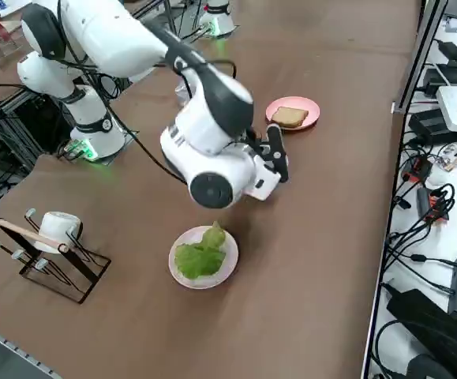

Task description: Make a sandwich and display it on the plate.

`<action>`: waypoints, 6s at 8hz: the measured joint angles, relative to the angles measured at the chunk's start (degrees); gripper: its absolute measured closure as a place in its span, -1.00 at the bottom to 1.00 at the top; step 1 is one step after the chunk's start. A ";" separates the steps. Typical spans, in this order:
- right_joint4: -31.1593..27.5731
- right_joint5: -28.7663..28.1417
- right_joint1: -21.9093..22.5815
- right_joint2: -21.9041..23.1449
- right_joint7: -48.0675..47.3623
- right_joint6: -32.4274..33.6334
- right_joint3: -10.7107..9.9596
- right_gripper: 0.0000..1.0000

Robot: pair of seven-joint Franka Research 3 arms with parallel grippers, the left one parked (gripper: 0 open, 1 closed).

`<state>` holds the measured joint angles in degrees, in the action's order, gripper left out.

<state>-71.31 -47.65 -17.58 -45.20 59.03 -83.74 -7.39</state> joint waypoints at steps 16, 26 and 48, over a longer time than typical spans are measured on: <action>0.61 44.56 5.33 -7.36 -19.17 -45.97 0.16 0.92; -1.44 44.57 4.47 4.44 -20.22 -31.01 -0.71 -0.98; -33.92 45.41 -2.64 14.82 -21.65 -53.86 -0.93 0.83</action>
<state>-105.24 -2.24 -20.22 -30.38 37.38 -137.60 -8.31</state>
